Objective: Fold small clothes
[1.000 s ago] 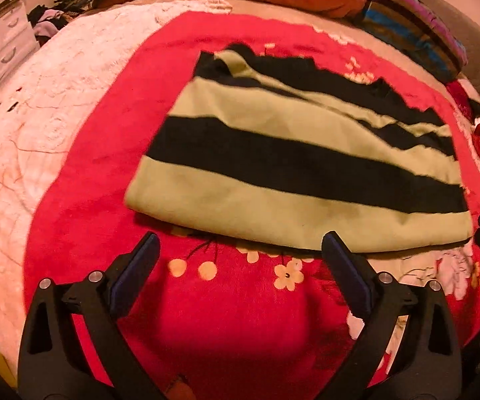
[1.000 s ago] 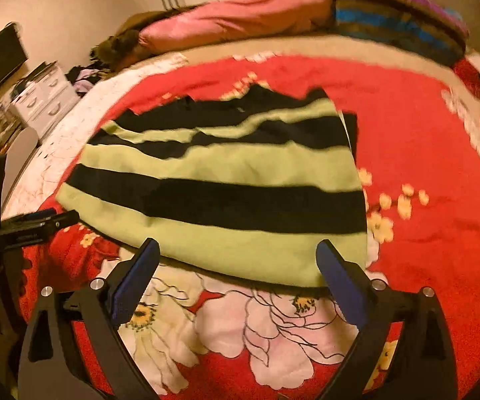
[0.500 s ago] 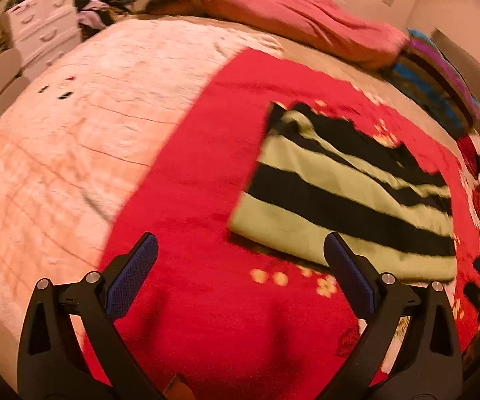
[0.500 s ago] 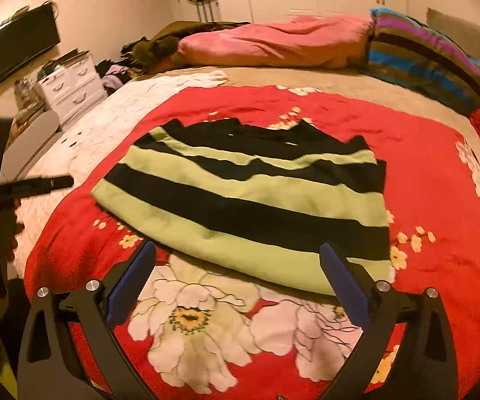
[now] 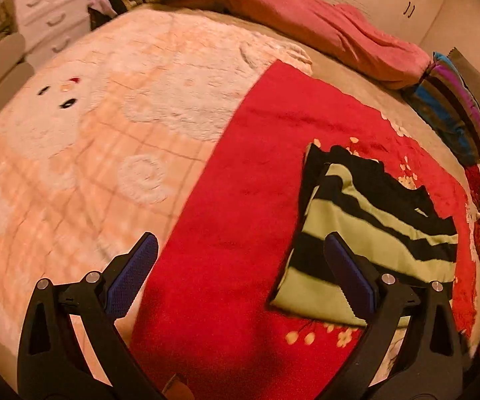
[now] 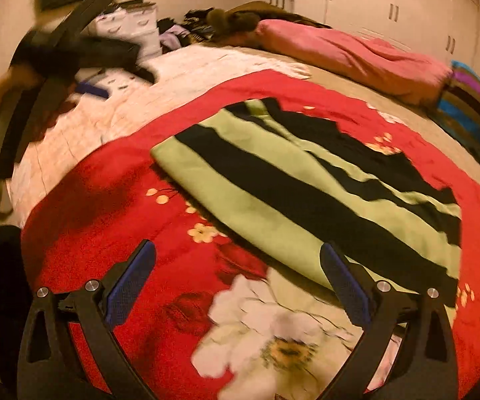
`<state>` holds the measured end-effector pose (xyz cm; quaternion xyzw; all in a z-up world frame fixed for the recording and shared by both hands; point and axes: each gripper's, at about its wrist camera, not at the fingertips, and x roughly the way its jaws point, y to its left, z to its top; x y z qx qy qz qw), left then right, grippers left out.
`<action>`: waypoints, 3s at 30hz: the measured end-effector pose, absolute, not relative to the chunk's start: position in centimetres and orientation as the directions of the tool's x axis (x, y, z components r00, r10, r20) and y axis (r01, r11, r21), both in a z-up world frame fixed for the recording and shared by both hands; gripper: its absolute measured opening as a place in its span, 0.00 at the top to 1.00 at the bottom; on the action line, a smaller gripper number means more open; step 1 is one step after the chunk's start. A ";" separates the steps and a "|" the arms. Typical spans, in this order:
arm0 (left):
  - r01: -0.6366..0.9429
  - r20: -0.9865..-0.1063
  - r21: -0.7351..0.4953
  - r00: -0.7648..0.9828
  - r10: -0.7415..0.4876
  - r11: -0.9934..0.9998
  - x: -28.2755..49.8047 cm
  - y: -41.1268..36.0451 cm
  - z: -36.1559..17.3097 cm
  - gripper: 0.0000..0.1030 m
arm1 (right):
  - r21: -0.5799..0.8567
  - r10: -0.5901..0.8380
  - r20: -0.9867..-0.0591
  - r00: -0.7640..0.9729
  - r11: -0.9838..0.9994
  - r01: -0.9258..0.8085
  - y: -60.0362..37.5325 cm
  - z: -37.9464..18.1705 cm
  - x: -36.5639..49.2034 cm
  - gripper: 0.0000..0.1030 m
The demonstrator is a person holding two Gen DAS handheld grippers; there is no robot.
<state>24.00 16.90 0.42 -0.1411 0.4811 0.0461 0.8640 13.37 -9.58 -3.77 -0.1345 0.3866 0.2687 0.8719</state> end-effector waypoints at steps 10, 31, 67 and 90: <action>-0.133 -0.851 -0.328 0.472 -0.232 0.935 30.2 14.5 -2.3 0.09 | -0.101 0.337 -0.751 0.568 0.792 -0.602 -5.9 -5.5 14.6 0.04; -0.085 -0.852 -0.475 0.292 -0.434 0.876 39.5 11.9 -8.5 0.50 | -0.247 0.316 -0.727 0.610 0.708 -0.661 0.2 -9.2 17.9 0.05; 0.226 -0.665 -0.602 0.390 -0.637 0.766 35.5 -5.0 5.0 0.89 | 0.412 0.582 -0.473 0.662 0.810 -0.418 -20.2 1.1 16.5 0.94; 0.174 -0.837 -0.381 0.354 -0.418 0.908 28.1 -5.5 -3.8 0.93 | 0.655 0.510 -0.518 0.687 0.753 -0.065 -35.5 -1.4 13.7 0.27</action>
